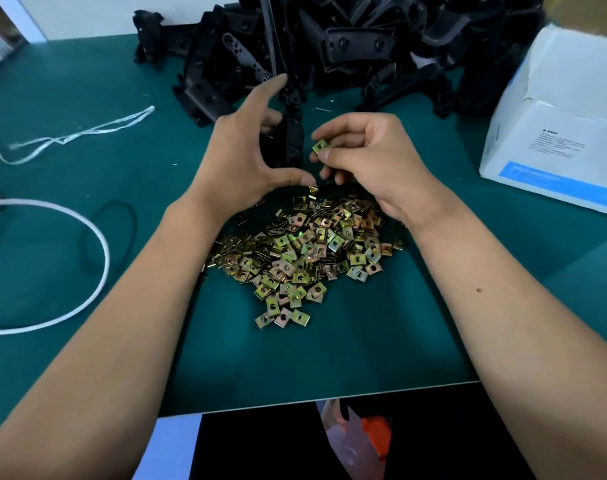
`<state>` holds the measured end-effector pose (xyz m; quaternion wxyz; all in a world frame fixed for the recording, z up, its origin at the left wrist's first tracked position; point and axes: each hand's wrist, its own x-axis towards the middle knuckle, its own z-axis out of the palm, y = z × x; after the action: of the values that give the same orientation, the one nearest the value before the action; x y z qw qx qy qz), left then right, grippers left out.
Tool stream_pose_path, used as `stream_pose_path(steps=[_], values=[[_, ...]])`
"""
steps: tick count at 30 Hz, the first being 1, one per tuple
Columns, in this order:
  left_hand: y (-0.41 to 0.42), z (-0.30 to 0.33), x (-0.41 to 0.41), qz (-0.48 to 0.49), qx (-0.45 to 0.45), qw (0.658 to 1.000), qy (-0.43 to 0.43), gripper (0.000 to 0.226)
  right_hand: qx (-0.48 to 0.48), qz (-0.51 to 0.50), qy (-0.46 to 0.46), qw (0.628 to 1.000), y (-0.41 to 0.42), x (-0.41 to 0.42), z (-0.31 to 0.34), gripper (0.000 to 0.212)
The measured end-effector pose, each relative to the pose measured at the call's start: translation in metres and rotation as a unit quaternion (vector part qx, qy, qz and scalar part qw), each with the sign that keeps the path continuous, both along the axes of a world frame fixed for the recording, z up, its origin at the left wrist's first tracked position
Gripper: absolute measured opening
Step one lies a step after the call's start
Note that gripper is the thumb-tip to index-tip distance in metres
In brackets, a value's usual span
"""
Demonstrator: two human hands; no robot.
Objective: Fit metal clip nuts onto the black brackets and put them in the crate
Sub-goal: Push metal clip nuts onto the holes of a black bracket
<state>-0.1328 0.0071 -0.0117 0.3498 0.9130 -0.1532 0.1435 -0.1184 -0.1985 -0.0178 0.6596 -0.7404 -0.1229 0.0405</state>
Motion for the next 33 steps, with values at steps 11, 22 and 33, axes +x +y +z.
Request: stream_pose_path(steps=[11,22,33], values=[[-0.007,-0.003,0.001,-0.005,0.018,0.999,-0.032,0.121,-0.006,-0.040,0.037,0.999,0.004,0.001,-0.001,0.013],[-0.010,-0.005,0.001,0.020,0.010,0.999,-0.036,0.117,0.051,-0.068,0.057,0.995,0.009,-0.002,-0.002,0.010],[-0.013,-0.005,-0.001,0.040,-0.023,0.998,-0.041,0.116,0.103,-0.099,0.084,0.986,0.014,-0.008,0.003,0.014]])
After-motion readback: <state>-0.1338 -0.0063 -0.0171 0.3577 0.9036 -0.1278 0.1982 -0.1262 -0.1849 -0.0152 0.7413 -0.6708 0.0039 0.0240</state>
